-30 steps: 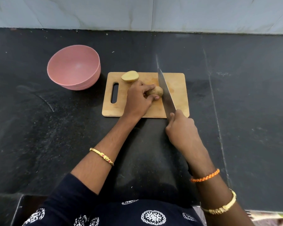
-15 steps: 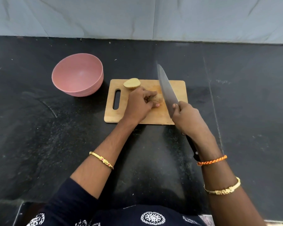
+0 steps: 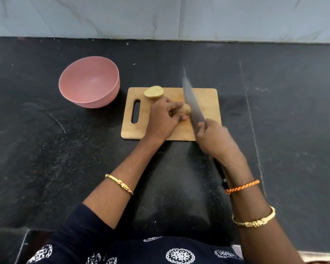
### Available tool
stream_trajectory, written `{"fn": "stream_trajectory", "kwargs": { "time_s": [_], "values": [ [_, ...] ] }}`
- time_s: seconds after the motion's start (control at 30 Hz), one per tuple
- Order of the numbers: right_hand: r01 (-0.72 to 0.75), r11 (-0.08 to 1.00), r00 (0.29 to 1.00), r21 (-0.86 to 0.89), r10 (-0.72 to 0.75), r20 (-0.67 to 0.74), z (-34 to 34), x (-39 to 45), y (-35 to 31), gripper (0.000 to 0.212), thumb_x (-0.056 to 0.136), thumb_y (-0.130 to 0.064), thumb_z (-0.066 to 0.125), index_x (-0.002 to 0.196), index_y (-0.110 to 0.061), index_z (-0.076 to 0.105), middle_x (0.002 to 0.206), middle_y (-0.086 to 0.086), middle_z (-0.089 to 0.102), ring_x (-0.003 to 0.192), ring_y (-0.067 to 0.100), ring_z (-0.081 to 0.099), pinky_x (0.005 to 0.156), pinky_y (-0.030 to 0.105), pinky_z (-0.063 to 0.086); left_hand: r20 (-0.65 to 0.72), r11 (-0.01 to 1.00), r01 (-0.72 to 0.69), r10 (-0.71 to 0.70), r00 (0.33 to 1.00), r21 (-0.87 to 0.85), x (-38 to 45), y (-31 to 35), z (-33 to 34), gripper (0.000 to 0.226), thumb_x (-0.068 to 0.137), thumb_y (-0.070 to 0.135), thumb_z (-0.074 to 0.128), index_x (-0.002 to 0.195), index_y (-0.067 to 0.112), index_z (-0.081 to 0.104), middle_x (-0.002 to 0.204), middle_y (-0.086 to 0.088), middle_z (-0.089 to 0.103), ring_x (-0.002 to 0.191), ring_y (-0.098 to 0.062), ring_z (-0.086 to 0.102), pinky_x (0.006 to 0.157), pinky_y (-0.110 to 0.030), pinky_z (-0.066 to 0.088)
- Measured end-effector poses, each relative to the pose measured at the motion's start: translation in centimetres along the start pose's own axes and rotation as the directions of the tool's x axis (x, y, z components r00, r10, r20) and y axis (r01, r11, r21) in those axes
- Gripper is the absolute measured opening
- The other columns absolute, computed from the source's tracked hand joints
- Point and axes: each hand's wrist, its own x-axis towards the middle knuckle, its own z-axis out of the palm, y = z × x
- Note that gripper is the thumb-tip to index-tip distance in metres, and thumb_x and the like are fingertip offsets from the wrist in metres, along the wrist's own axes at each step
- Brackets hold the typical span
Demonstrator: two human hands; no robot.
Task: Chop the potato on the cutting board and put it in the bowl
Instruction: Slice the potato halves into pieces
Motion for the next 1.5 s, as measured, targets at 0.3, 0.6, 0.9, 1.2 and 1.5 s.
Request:
{"fn": "stream_trajectory", "kwargs": {
  "time_s": [0.3, 0.6, 0.9, 1.2, 1.5],
  "values": [
    [-0.037, 0.999, 0.999, 0.004, 0.037, -0.007, 1.3, -2.9, 2.0, 0.025, 0.102, -0.033, 0.031, 0.093, -0.015, 0.045, 0.09, 0.008, 0.051, 0.083, 0.027, 0.053, 0.072, 0.035, 0.042, 0.017, 1.0, -0.004, 0.004, 1.0, -0.002, -0.1, 0.1, -0.1, 0.047, 0.07, 0.015, 0.08, 0.115, 0.011, 0.066, 0.093, -0.006, 0.062, 0.081, -0.015, 0.055, 0.072, -0.01, 0.044],
    [0.038, 0.999, 0.994, 0.039, -0.034, -0.101, -1.7, -0.5, 0.4, 0.031, 0.101, -0.033, 0.031, 0.077, -0.017, 0.043, 0.089, 0.011, 0.056, 0.063, 0.021, 0.05, 0.062, 0.035, 0.047, 0.036, 0.997, 0.064, -0.062, 0.997, -0.052, 0.1, 0.2, -0.3, 0.047, 0.069, 0.016, 0.081, 0.113, 0.011, 0.066, 0.085, 0.011, 0.056, 0.077, -0.002, 0.051, 0.072, 0.0, 0.04],
    [0.042, 0.999, 0.999, -0.004, -0.042, -0.028, -0.8, 0.9, -0.2, 0.029, 0.102, -0.032, 0.032, 0.105, -0.012, 0.052, 0.096, 0.008, 0.052, 0.08, 0.023, 0.053, 0.072, 0.039, 0.051, 0.026, 0.996, 0.064, -0.063, 0.998, -0.066, 0.2, 0.2, -0.5, 0.048, 0.066, 0.018, 0.083, 0.111, 0.01, 0.068, 0.088, 0.002, 0.062, 0.08, -0.012, 0.056, 0.073, -0.013, 0.046],
    [0.041, 0.999, 0.999, -0.018, -0.041, -0.035, -1.2, 1.5, -0.2, 0.025, 0.102, -0.032, 0.032, 0.097, -0.013, 0.048, 0.094, 0.009, 0.052, 0.074, 0.023, 0.05, 0.067, 0.035, 0.046, 0.025, 0.995, 0.067, -0.066, 0.998, -0.078, 0.1, 0.1, -0.3, 0.049, 0.066, 0.017, 0.083, 0.111, 0.01, 0.068, 0.088, 0.002, 0.062, 0.076, -0.005, 0.052, 0.071, -0.008, 0.044],
    [0.052, 0.998, 0.999, -0.036, -0.052, -0.011, -1.1, 1.4, -0.5, 0.034, 0.103, -0.028, 0.031, 0.119, -0.005, 0.05, 0.117, 0.017, 0.057, 0.084, 0.022, 0.049, 0.07, 0.033, 0.046, 0.011, 0.994, 0.061, -0.061, 0.998, -0.095, 0.0, 0.2, -0.3, 0.047, 0.066, 0.015, 0.082, 0.11, 0.008, 0.067, 0.089, -0.001, 0.063, 0.072, -0.003, 0.049, 0.069, -0.006, 0.043]
  ]
}}
